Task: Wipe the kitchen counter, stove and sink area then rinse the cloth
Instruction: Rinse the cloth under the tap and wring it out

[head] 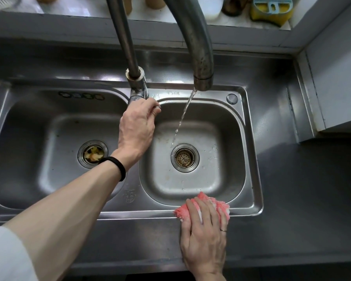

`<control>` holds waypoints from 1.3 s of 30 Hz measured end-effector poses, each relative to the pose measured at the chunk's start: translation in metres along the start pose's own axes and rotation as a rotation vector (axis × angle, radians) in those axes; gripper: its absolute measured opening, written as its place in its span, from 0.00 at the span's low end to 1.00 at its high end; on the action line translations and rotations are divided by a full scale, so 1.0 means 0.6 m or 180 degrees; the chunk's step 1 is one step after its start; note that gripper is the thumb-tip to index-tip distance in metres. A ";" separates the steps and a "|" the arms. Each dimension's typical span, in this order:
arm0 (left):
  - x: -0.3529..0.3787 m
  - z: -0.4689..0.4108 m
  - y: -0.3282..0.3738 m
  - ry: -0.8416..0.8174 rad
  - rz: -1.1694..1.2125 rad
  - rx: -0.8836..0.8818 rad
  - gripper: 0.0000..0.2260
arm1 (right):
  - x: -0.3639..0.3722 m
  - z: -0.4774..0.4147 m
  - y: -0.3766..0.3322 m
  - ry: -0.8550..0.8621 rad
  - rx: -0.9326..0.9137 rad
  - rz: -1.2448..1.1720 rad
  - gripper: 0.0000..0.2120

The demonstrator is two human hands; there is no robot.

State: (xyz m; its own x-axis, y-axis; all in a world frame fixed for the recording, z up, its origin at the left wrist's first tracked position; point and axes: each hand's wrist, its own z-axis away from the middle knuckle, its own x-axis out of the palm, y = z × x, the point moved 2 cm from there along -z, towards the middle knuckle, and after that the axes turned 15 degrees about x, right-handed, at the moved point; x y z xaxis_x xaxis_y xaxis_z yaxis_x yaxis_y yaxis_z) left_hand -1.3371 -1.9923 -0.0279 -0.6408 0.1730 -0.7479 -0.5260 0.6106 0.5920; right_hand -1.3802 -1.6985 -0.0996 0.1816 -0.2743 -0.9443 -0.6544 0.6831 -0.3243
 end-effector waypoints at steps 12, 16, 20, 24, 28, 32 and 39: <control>0.003 0.000 -0.001 0.0029 -0.0037 0.0011 0.08 | 0.003 0.000 0.004 0.0122 -0.0047 -0.0082 0.17; 0.004 0.001 0.000 0.0054 -0.0049 0.0013 0.08 | 0.002 0.000 0.004 0.0098 -0.0053 -0.0073 0.17; 0.004 0.002 0.002 0.0083 -0.0047 0.0007 0.08 | -0.001 -0.001 0.003 0.0110 -0.0070 -0.0085 0.17; 0.004 0.003 0.002 0.0094 -0.0045 0.0013 0.07 | -0.001 -0.001 0.002 0.0075 -0.0061 -0.0069 0.17; 0.005 0.002 0.000 0.0100 -0.0038 0.0013 0.07 | -0.002 -0.001 0.002 0.0069 -0.0058 -0.0063 0.18; 0.007 0.003 -0.002 0.0115 -0.0042 0.0017 0.07 | -0.003 -0.001 0.002 0.0067 -0.0063 -0.0071 0.18; 0.010 0.004 -0.004 0.0145 -0.0054 0.0039 0.07 | -0.003 -0.002 0.001 0.0057 -0.0051 -0.0089 0.18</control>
State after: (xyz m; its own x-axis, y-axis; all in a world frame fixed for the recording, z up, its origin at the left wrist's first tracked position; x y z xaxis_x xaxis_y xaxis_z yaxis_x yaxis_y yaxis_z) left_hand -1.3381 -1.9908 -0.0345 -0.6569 0.1274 -0.7432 -0.5303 0.6226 0.5754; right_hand -1.3817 -1.6983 -0.0978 0.1871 -0.3054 -0.9337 -0.6610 0.6640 -0.3496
